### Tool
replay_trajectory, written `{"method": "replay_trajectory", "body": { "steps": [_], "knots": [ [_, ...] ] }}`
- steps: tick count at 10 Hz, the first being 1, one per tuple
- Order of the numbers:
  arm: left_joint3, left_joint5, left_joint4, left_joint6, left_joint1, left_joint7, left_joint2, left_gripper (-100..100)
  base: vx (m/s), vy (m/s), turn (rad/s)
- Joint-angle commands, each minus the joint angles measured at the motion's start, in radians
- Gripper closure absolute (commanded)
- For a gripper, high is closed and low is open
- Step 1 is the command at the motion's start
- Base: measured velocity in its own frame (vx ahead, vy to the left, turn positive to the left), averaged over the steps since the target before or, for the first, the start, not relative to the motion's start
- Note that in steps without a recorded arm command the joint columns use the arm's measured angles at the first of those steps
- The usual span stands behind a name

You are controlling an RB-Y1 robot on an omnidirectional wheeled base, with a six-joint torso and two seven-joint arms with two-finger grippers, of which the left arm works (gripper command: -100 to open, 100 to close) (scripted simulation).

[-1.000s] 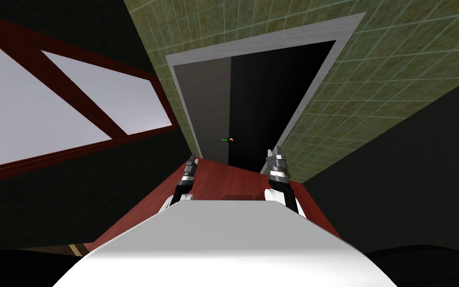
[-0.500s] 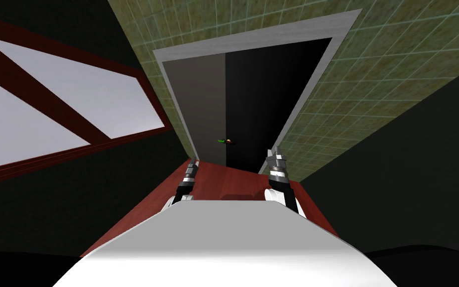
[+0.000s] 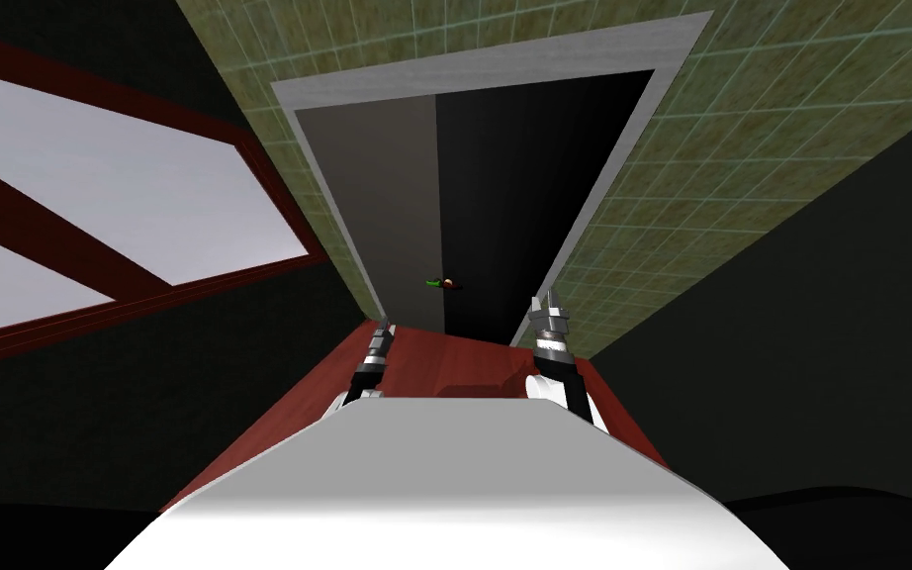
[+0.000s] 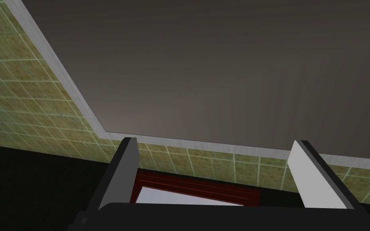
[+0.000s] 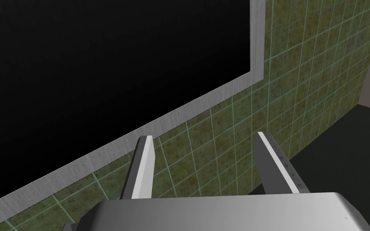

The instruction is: Pull the door open

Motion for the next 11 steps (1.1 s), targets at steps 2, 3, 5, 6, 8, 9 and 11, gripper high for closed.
{"method": "replay_trajectory", "body": {
  "steps": [2,3,5,6,8,9,11],
  "knots": [
    [0.001,0.011,0.071,-0.024,-0.023,0.017,0.016,-100,0.109,-0.01,-0.093],
    [0.002,0.015,0.097,-0.033,-0.03,0.024,0.021,-100,0.096,-0.023,-0.094],
    [0.002,0.024,0.149,-0.051,-0.044,0.036,0.033,-100,0.104,-0.009,-0.086],
    [0.002,0.028,0.175,-0.06,-0.052,0.042,0.038,-100,0.114,-0.01,-0.102],
    [0.003,0.036,0.226,-0.078,-0.066,0.054,0.049,-100,0.114,-0.009,-0.091],
    [0.003,0.04,0.251,-0.087,-0.073,0.06,0.055,-100,0.101,-0.001,-0.081],
    [0.004,0.048,0.301,-0.104,-0.087,0.072,0.066,-100,0.109,-0.018,-0.094]
  ]
}}
